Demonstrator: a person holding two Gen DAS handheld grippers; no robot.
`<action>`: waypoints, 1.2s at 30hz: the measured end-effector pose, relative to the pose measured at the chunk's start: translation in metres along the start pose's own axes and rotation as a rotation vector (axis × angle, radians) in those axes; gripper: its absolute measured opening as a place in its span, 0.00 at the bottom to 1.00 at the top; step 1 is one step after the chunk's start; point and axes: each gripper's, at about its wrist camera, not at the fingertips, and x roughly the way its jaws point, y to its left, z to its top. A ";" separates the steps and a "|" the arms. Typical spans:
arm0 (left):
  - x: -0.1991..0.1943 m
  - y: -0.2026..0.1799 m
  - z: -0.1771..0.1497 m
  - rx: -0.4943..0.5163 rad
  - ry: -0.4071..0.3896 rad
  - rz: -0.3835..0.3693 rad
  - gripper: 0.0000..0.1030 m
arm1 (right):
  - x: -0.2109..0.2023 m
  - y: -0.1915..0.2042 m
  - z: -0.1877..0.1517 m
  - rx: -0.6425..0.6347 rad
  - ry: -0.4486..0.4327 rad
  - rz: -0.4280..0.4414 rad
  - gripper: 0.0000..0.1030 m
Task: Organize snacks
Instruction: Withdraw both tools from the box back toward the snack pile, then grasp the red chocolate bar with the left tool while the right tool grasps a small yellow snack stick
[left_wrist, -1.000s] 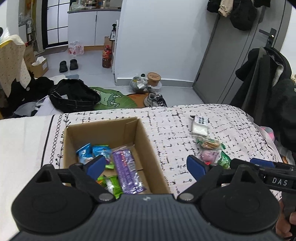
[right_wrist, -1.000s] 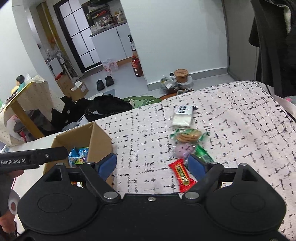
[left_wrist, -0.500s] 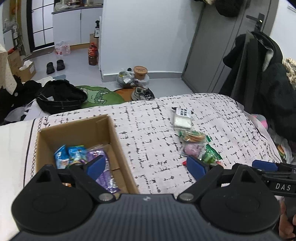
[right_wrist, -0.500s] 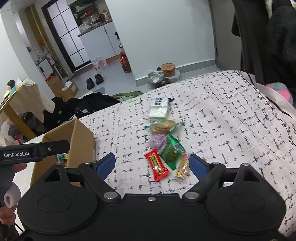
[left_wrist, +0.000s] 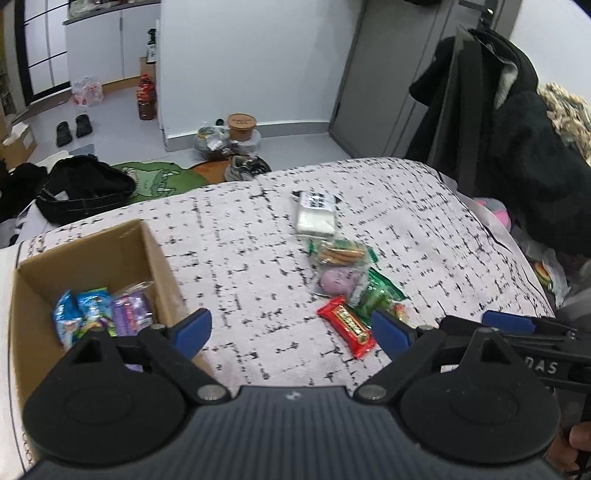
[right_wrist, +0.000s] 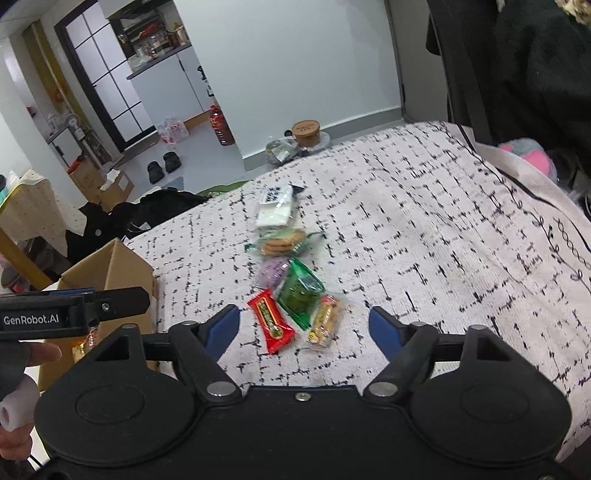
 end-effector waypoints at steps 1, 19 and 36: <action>0.003 -0.003 0.000 0.003 0.004 -0.004 0.89 | 0.002 -0.002 0.000 0.007 0.004 -0.003 0.68; 0.078 -0.030 0.002 -0.048 0.135 -0.021 0.66 | 0.040 -0.040 -0.005 0.072 0.099 -0.006 0.49; 0.133 -0.038 -0.005 -0.095 0.245 -0.062 0.53 | 0.080 -0.047 -0.012 0.090 0.172 -0.003 0.32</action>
